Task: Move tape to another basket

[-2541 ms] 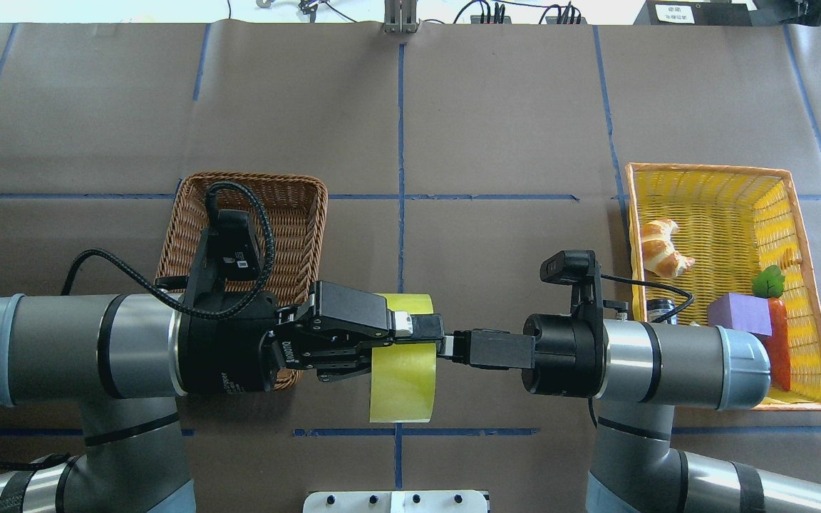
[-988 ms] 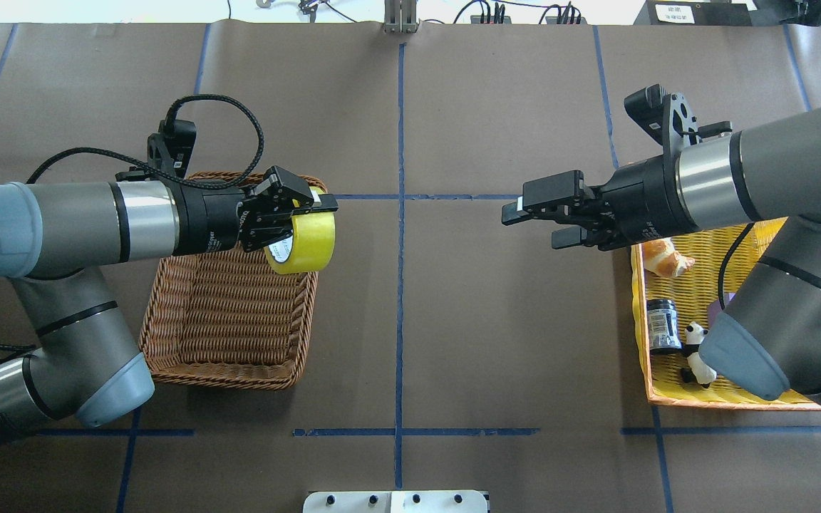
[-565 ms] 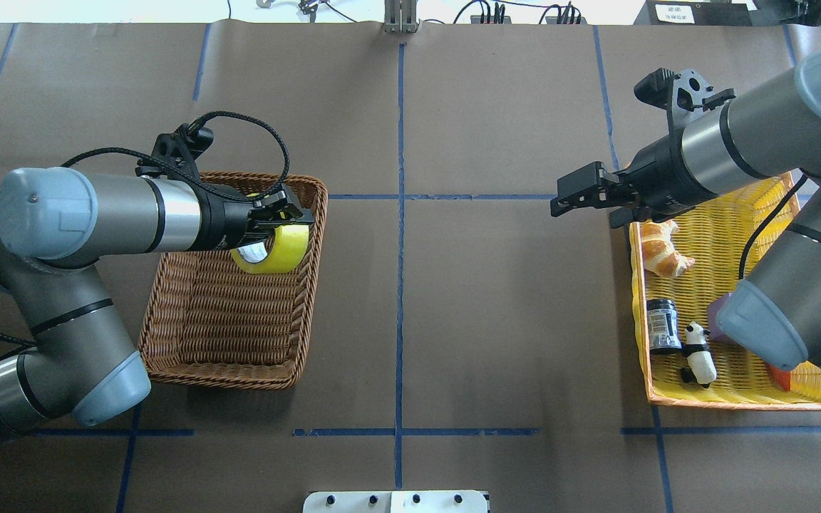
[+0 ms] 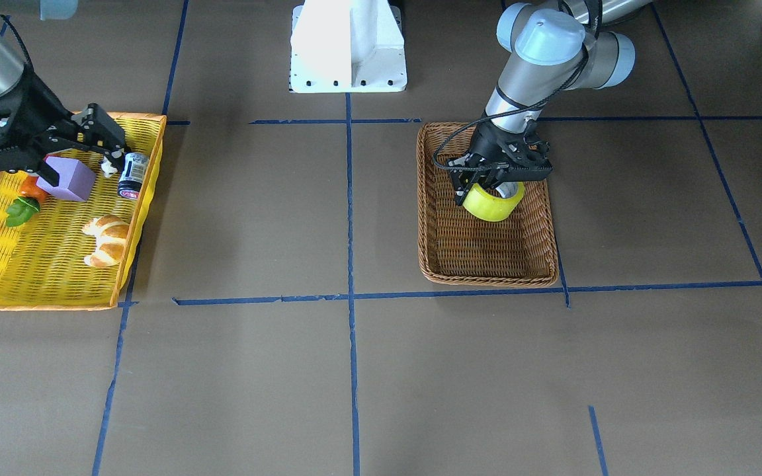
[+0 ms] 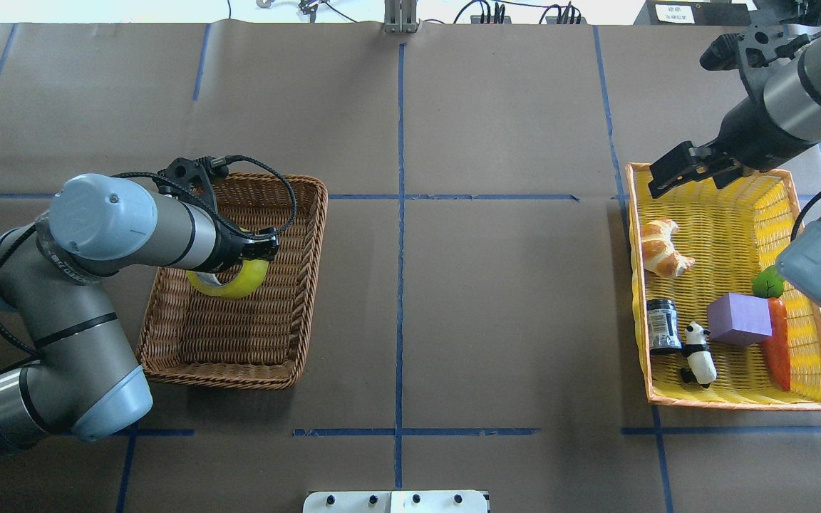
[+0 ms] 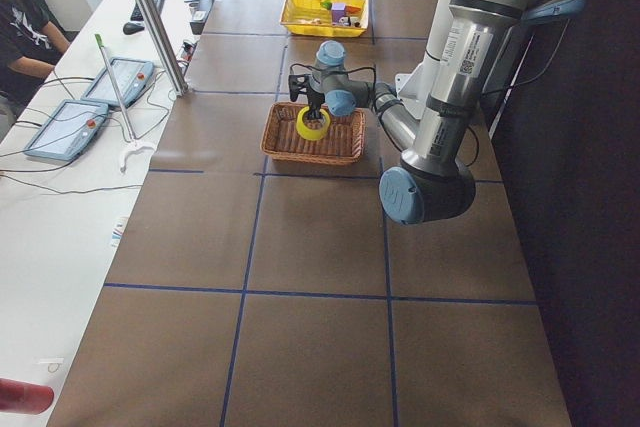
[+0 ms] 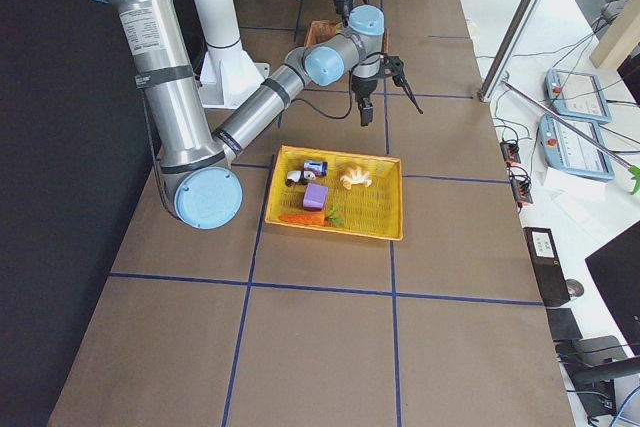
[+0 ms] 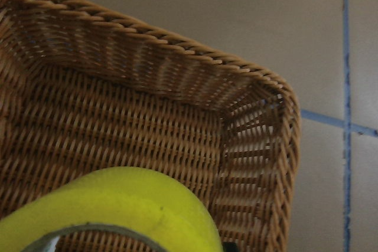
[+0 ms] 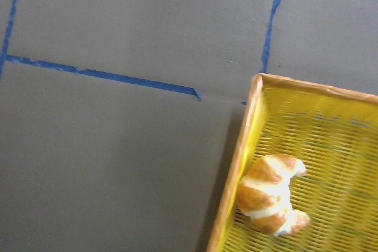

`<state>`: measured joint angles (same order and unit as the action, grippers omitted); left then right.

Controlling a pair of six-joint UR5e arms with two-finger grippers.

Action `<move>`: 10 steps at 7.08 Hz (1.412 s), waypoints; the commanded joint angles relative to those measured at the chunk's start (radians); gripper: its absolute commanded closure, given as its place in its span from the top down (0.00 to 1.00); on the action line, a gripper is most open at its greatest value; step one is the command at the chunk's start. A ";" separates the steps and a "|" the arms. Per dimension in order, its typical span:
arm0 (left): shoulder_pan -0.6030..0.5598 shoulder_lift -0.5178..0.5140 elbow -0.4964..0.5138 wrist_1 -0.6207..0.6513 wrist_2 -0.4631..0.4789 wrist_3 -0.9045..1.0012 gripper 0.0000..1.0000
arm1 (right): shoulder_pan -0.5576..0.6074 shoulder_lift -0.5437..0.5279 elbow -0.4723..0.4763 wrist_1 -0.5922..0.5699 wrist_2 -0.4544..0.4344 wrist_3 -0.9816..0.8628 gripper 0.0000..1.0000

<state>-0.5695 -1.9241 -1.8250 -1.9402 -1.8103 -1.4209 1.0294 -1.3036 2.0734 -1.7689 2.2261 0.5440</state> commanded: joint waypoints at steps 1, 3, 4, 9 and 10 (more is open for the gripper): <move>0.045 -0.007 0.013 0.079 0.000 0.073 0.48 | 0.079 -0.003 0.001 -0.128 0.007 -0.221 1.00; 0.033 -0.013 -0.023 0.170 -0.004 0.224 1.00 | 0.103 -0.020 -0.001 -0.136 0.021 -0.278 1.00; 0.020 -0.015 -0.048 0.211 -0.007 0.308 1.00 | 0.138 -0.040 -0.007 -0.136 0.068 -0.335 1.00; -0.399 0.198 -0.125 0.334 -0.360 1.037 1.00 | 0.403 -0.254 -0.091 -0.124 0.127 -0.832 1.00; -0.524 0.273 -0.117 0.337 -0.404 1.221 1.00 | 0.444 -0.294 -0.096 -0.124 0.129 -0.854 1.00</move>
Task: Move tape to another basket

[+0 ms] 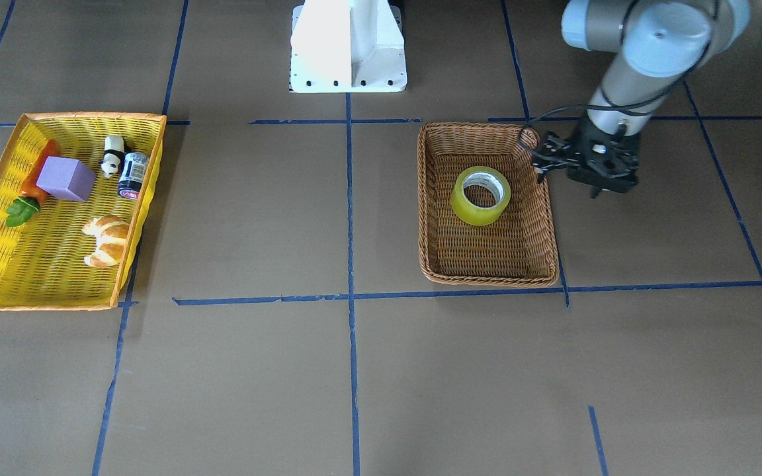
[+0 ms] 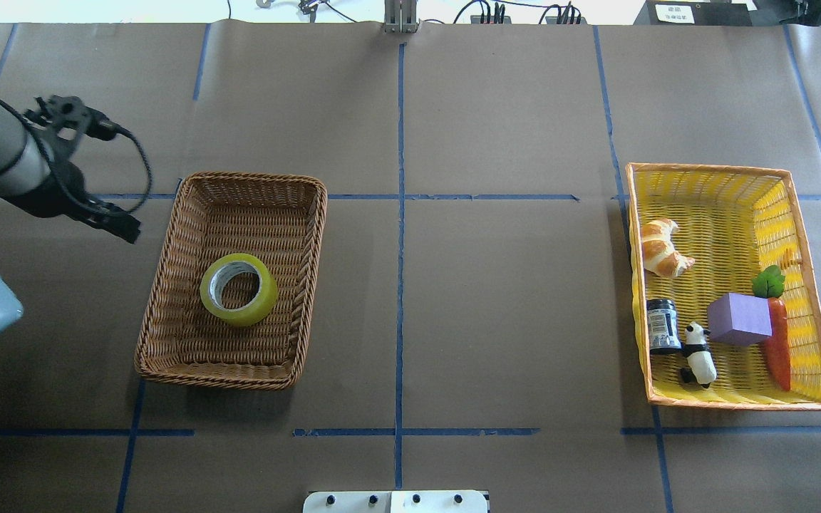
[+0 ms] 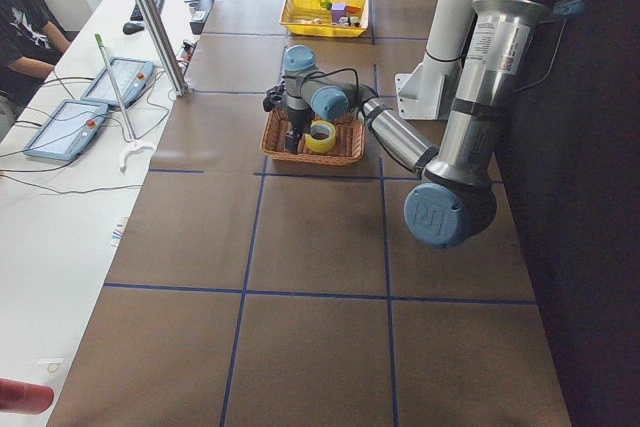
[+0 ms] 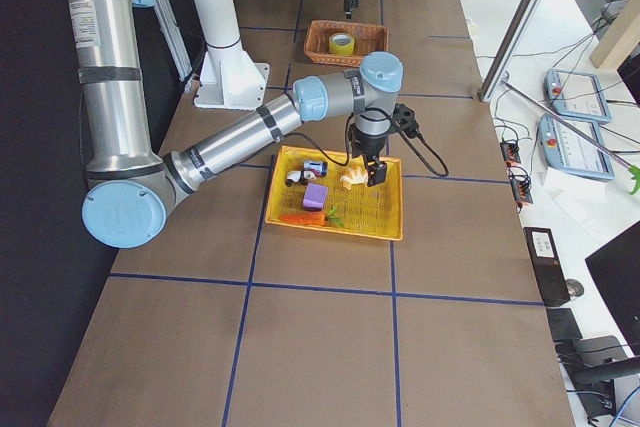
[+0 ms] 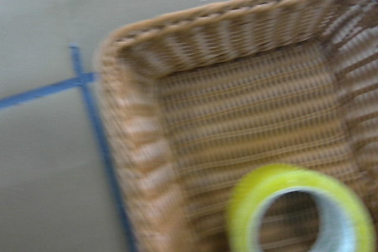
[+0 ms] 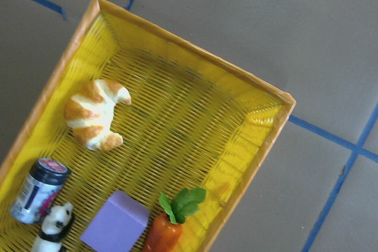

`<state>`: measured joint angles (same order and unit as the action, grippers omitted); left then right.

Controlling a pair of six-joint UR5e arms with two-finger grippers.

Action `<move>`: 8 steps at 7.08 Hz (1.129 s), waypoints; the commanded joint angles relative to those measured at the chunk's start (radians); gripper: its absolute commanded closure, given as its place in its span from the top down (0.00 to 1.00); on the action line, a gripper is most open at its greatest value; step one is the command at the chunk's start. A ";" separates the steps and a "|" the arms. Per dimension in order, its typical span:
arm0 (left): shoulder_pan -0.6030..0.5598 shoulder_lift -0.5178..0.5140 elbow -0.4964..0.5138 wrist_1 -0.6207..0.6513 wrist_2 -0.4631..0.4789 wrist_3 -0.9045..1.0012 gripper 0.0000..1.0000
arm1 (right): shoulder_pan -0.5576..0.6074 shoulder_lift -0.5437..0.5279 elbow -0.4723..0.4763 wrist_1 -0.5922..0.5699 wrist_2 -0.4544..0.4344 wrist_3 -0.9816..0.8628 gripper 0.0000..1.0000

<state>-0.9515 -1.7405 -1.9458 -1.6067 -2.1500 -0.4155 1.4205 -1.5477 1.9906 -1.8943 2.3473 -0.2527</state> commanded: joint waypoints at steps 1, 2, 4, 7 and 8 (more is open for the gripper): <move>-0.238 0.154 0.011 0.002 -0.079 0.351 1.00 | 0.072 -0.090 -0.013 0.001 0.006 -0.054 1.00; -0.328 0.207 0.015 0.004 -0.079 0.445 1.00 | 0.084 -0.124 -0.028 0.003 0.003 -0.051 1.00; -0.516 0.312 0.072 0.001 -0.173 0.552 1.00 | 0.112 -0.155 -0.087 0.004 0.003 -0.054 1.00; -0.651 0.367 0.171 -0.004 -0.243 0.592 1.00 | 0.117 -0.167 -0.117 0.018 0.000 -0.048 1.00; -0.648 0.389 0.185 0.020 -0.170 0.592 1.00 | 0.117 -0.169 -0.121 0.018 0.001 -0.046 1.00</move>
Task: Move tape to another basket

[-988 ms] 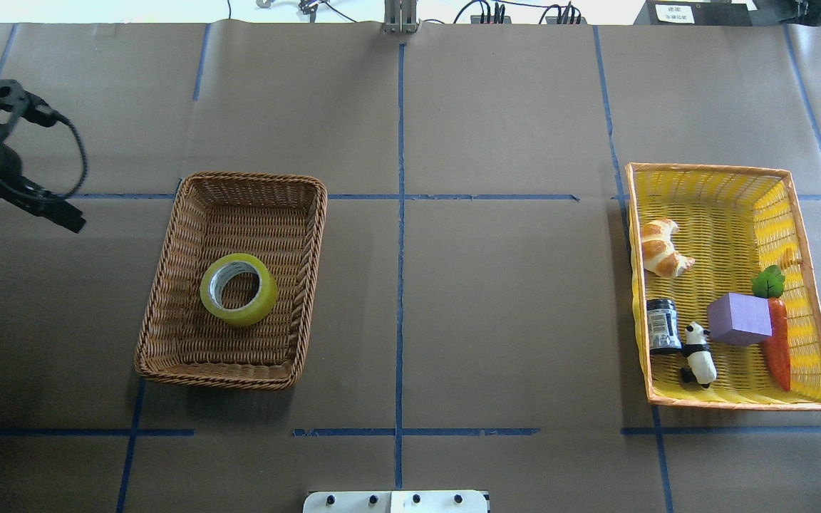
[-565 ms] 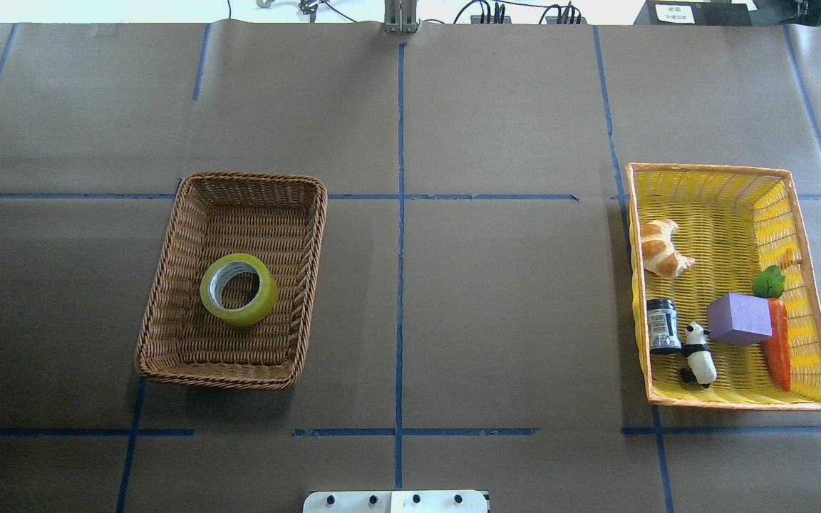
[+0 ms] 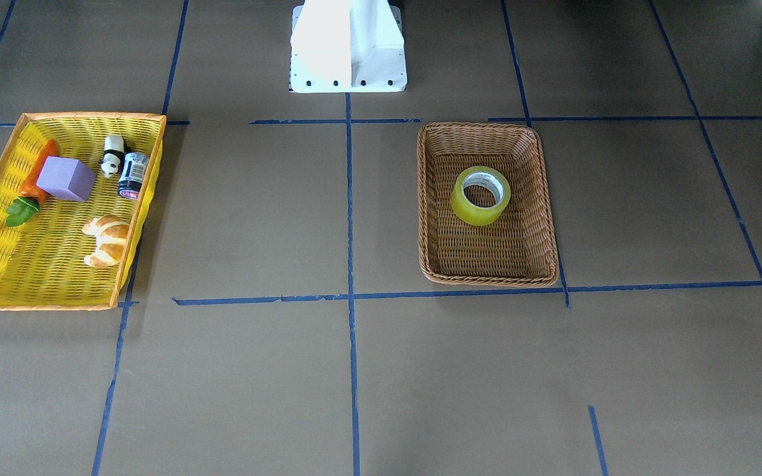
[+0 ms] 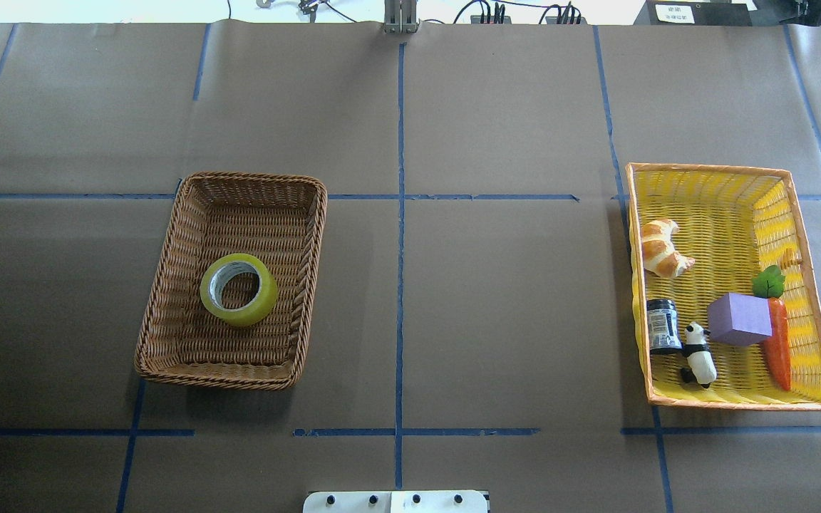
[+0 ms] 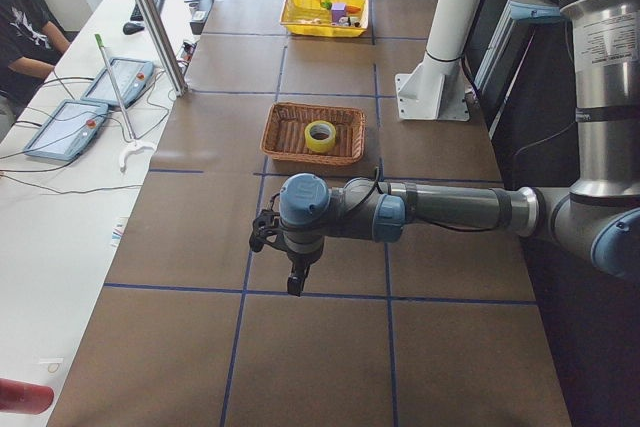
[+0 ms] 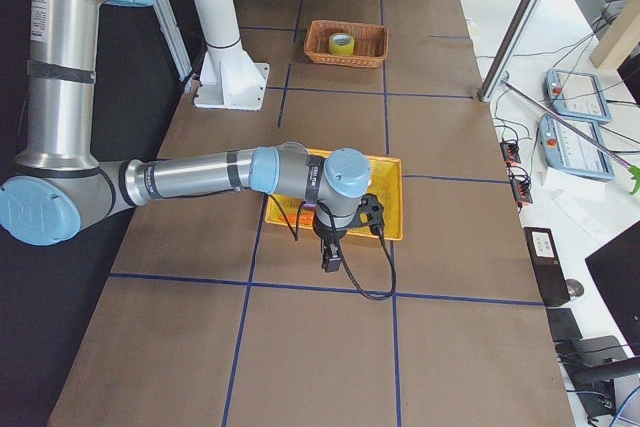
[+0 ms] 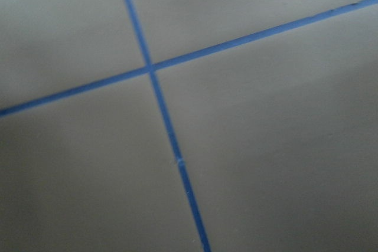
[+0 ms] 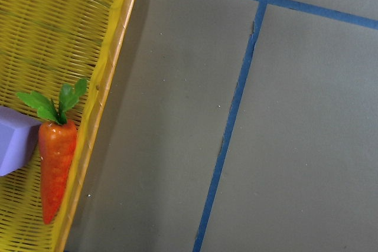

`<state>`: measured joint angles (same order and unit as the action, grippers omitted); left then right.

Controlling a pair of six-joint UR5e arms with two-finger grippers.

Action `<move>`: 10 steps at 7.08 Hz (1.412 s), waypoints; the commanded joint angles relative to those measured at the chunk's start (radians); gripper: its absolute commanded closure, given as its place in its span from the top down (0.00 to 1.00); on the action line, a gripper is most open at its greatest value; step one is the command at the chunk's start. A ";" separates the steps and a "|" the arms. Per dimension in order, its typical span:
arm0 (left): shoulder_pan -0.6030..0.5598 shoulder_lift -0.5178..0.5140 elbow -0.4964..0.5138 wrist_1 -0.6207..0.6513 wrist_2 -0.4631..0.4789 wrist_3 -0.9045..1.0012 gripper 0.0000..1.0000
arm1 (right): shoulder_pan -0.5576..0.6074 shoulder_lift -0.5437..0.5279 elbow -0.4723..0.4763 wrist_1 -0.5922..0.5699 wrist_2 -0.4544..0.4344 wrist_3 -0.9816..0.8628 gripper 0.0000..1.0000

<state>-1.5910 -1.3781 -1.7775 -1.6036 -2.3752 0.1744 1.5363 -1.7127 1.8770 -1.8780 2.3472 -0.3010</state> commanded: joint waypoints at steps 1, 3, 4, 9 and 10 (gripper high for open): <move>-0.009 0.031 -0.002 0.052 0.066 0.005 1.00 | 0.001 -0.002 -0.007 0.003 0.001 0.002 1.00; -0.007 0.019 0.012 0.051 0.042 -0.001 1.00 | 0.001 -0.004 -0.009 0.002 0.003 0.003 1.00; -0.009 0.031 -0.011 0.050 0.047 0.000 1.00 | 0.001 -0.004 -0.013 0.003 0.003 0.003 1.00; -0.007 0.066 -0.022 0.042 0.044 0.004 1.00 | 0.001 -0.030 -0.022 0.103 -0.002 0.034 1.00; -0.007 0.067 -0.022 0.042 0.044 0.004 1.00 | 0.001 -0.030 -0.024 0.105 0.000 0.034 1.00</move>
